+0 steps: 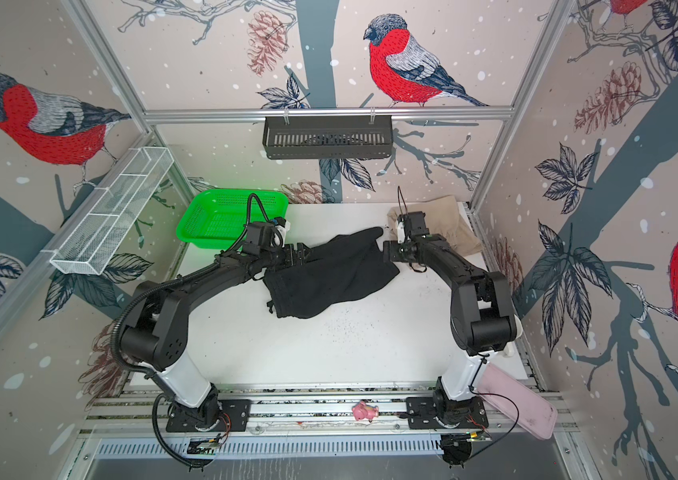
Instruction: Fold and stack the shorts
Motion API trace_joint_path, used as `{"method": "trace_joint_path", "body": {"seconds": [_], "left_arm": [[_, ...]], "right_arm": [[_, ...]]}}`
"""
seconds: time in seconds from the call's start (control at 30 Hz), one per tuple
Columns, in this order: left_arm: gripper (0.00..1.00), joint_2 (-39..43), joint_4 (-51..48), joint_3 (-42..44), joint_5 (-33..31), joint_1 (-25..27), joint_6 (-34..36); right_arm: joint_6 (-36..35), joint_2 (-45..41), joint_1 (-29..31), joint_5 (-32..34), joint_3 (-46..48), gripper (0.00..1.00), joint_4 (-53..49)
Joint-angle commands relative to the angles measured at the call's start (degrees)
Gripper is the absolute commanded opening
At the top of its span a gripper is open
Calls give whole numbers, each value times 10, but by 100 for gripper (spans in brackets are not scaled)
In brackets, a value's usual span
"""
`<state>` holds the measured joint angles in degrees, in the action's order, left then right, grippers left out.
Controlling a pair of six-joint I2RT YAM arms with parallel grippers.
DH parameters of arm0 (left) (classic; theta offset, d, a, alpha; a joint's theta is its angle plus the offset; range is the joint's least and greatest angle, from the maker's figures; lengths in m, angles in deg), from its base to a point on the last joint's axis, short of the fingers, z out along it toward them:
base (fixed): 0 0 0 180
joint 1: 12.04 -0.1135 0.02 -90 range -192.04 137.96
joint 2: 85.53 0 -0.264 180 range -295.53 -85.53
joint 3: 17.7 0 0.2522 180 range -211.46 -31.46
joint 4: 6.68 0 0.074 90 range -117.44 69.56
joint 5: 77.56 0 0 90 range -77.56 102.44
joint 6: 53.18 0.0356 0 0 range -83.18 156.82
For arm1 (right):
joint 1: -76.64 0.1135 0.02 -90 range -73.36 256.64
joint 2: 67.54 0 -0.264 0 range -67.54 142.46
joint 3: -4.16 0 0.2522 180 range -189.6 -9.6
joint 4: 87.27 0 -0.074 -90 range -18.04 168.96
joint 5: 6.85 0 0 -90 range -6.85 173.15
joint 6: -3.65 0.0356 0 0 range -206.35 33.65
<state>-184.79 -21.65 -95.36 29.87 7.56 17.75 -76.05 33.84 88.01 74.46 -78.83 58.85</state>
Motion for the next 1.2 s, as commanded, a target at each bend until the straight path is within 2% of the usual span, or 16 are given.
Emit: {"method": "trace_joint_path", "body": {"seconds": [0.0, 0.07, 0.13, 0.27, 0.37, 0.4, 0.6, 0.63, 0.67, 0.7, 0.73, 0.93, 1.17], "left_arm": [[98, -10, -34, -1, -46, -1, 33], [98, -9, -25, 20, -53, -4, 28], [98, -8, -6, 43, -50, -9, 19], [94, -18, 4, 64, -55, -24, 4], [90, -11, 14, 83, -57, -41, -1], [89, -8, 15, 86, -57, -47, 0], [88, 3, 11, 86, -45, -57, 22], [88, 5, 11, 86, -45, -57, 23], [89, 8, 10, 86, -44, -57, 24], [92, 11, 7, 84, -40, -57, 25], [95, 16, 4, 83, -35, -57, 25], [97, 88, -22, 84, -16, -57, 12], [97, 201, -93, 132, -105, -78, -65]], "right_arm": [[-20, -10, 0, -23, 37, 84, 51], [-24, -8, -2, -33, 45, 80, 61], [-24, -7, -2, -50, 48, 68, 61], [-8, -25, 8, -67, 74, 27, 44], [23, -68, 19, -58, 126, 5, 32], [41, -87, 21, -57, 150, 2, 32], [119, -176, 28, -47, 256, 2, 10], [125, -188, 29, -41, 260, 10, 1], [127, -197, 29, -33, 260, 34, -9], [126, -205, 29, -23, 257, 51, -18], [121, -212, 29, -14, 249, 56, -26], [80, -192, 33, -19, 177, 67, 21], [18, -16, 43, -43, 0, 72, 85]]}}
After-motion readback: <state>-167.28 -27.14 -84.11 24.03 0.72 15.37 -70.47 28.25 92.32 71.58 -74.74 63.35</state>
